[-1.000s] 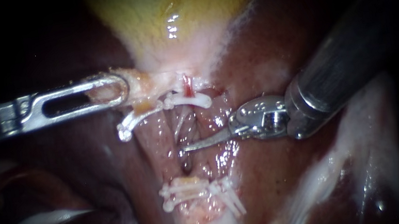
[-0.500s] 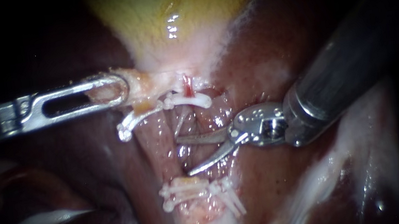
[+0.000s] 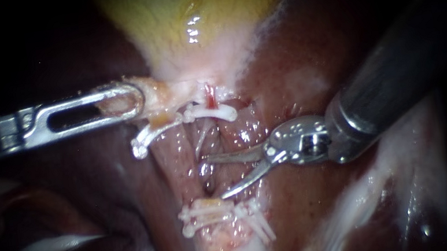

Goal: Go back from the cut right tube

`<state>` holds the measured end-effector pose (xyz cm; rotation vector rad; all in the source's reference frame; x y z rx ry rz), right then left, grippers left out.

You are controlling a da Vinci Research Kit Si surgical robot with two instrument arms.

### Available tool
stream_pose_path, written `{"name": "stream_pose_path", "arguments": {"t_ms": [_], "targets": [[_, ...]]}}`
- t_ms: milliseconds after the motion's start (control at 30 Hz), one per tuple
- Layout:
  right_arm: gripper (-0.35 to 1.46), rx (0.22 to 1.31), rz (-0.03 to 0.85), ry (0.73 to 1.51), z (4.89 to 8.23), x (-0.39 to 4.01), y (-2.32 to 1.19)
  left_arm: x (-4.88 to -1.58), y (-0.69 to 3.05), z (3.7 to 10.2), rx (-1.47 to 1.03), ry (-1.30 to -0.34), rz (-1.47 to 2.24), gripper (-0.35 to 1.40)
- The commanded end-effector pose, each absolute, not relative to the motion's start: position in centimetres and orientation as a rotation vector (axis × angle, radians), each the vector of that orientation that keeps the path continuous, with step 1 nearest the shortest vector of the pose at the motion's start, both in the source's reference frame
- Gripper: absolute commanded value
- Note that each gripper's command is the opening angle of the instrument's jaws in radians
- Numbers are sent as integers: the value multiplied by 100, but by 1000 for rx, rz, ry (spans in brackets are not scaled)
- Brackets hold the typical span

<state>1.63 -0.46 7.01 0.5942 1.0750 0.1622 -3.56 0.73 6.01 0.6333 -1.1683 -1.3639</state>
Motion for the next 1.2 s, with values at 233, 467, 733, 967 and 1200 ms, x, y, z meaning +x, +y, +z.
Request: {"name": "stream_pose_path", "arguments": {"t_ms": [233,467,733,967,1200], "targets": [[143,505,143,1052,676,135,-34,-355,73,601,631,-1168,-1365,-35],[143,423,113,996,657,110,-26,-355,73,602,632,-1168,-1365,-35],[143,371,113,957,651,91,-21,-356,73,602,632,-1168,-1365,-35],[145,337,114,934,649,78,-16,-356,74,603,631,-1168,-1365,-35],[145,324,119,923,646,68,-12,-359,73,607,629,-1169,-1365,-35]]}}
